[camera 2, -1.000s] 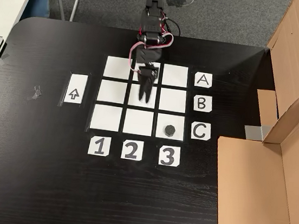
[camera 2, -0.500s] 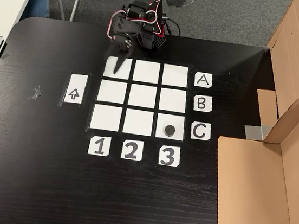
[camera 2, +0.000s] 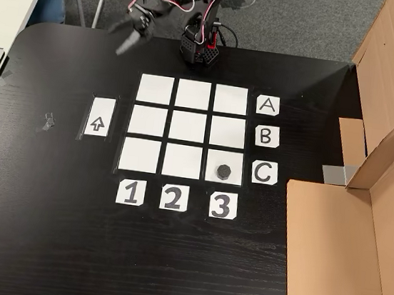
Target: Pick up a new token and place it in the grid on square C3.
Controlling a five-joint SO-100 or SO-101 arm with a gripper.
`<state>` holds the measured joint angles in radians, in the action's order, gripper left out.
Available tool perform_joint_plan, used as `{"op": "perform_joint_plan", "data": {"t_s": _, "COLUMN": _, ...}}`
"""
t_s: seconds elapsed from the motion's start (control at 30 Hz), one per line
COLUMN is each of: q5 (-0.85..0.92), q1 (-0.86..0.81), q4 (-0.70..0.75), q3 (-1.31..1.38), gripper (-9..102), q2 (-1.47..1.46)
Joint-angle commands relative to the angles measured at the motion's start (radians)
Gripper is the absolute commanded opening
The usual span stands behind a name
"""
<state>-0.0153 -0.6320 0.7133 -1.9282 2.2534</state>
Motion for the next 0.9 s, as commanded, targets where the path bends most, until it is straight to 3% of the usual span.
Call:
{"op": "perform_joint_plan", "data": {"t_s": 0.0, "q5": 0.011, "q1": -0.097, "q4": -0.020, "q3": -0.060, "gripper": 15, "q2": 0.089}}
{"op": "perform_joint_plan", "data": {"t_s": 0.13, "q5": 0.012, "q1": -0.206, "q4": -0.008, "q3": -0.144, "gripper": -1, "q2": 0.164}}
{"op": "perform_joint_plan", "data": {"t_s": 0.53, "q5": 0.081, "q1": -0.476, "q4": -0.023, "q3": -0.443, "gripper": -1, "q2": 0.390}}
{"op": "perform_joint_plan", "data": {"t_s": 0.87, "q5": 0.124, "q1": -0.571, "q4": -0.020, "q3": -0.755, "gripper": -1, "q2": 0.672}}
